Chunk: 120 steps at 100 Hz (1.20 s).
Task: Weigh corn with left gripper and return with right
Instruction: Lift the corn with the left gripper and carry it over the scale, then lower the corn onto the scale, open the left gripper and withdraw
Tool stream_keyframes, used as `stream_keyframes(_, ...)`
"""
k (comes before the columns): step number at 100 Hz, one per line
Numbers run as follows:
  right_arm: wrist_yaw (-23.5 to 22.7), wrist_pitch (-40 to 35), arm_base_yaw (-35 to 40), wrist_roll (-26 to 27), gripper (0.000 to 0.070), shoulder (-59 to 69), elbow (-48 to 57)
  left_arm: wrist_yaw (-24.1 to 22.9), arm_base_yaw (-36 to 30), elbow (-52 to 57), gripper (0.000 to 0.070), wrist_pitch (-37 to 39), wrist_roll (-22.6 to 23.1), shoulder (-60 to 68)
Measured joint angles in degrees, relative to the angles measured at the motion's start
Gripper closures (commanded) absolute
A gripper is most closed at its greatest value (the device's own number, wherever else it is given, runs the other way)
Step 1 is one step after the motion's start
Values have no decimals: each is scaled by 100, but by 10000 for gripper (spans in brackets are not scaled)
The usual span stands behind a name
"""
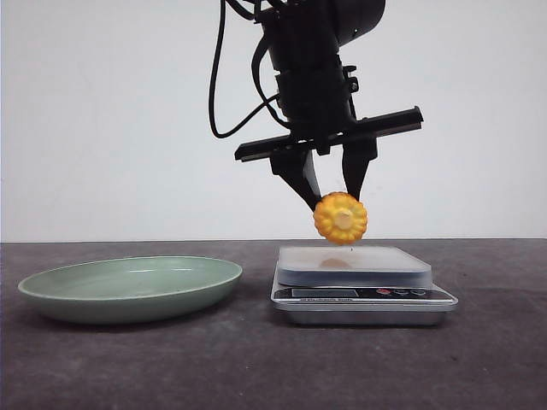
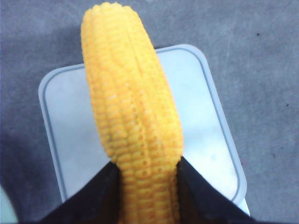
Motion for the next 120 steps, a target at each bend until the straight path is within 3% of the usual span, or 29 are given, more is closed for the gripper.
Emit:
stream_keyframes(34,0,0,0,0,202,0,-2,11,0,11,681,-127,-13,146)
stream_keyframes(41,0,0,0,0,202,0,0,42,0,11,603,-92,-13,146)
stream_keyframes(52,0,0,0,0,202,0,0,125,-2,13,331,-90,-15,146)
stream_keyframes(58,0,0,0,0,202,0,-2,125,-2,13,257,-94,-13,146)
stream_keyframes(99,0,-79,0,-17,202,0,-2,94,-24,44,252,-77,175,120)
stream_keyframes(120,0,-85,2,-35,202,0,-2,-503,22,330,252,-461,787,-573)
